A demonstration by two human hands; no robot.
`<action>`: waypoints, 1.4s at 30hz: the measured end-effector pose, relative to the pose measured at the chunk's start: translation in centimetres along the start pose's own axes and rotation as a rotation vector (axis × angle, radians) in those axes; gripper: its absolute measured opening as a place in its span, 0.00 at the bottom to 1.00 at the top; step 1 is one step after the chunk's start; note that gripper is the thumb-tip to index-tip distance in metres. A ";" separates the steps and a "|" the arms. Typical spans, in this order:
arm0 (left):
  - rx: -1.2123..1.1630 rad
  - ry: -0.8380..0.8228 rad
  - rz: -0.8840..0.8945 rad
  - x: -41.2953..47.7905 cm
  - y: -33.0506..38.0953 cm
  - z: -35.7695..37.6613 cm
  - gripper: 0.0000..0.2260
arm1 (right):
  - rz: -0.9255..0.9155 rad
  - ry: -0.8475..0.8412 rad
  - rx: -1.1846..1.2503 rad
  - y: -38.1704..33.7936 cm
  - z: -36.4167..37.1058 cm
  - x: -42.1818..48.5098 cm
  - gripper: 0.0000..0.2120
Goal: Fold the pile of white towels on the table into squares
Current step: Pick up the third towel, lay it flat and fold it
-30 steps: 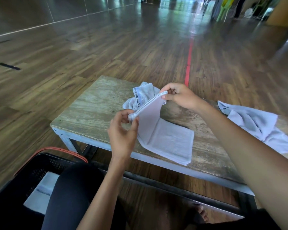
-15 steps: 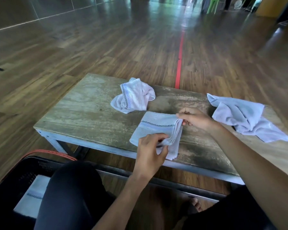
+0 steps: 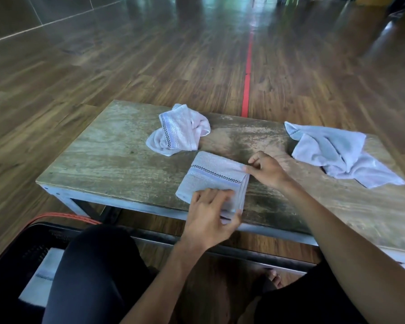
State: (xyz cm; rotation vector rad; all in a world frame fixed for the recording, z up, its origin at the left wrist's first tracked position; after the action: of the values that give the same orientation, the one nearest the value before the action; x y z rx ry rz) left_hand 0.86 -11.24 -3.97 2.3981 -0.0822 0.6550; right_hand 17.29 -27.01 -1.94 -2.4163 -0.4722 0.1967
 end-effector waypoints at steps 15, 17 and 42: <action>0.498 -0.715 -0.101 7.2 -6.3 -2.2 0.26 | -0.396 -0.082 -0.536 -3.7 4.1 -11.8 0.31; 0.520 -0.667 -0.119 6.6 -5.8 -2.3 0.26 | -0.364 -0.053 -0.575 -3.0 3.5 -11.9 0.29; 0.435 -0.620 -0.032 4.6 -3.3 0.4 0.35 | -0.001 -0.117 -0.469 -3.2 5.3 -11.2 0.46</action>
State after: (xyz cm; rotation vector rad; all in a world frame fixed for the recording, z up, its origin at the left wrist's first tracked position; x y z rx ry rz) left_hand 5.83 -8.38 -3.96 2.9350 -0.1750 -0.1276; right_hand 4.61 -25.90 -3.78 -2.8722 -0.6299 0.2504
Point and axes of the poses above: each hand's wrist, its own x-axis towards the middle knuckle, its own z-axis out of the palm, y = z × x, the point moved 1 cm from there along x, towards the middle knuckle, and after that the axes turned 7 degrees about -z, right-handed, at the moved point
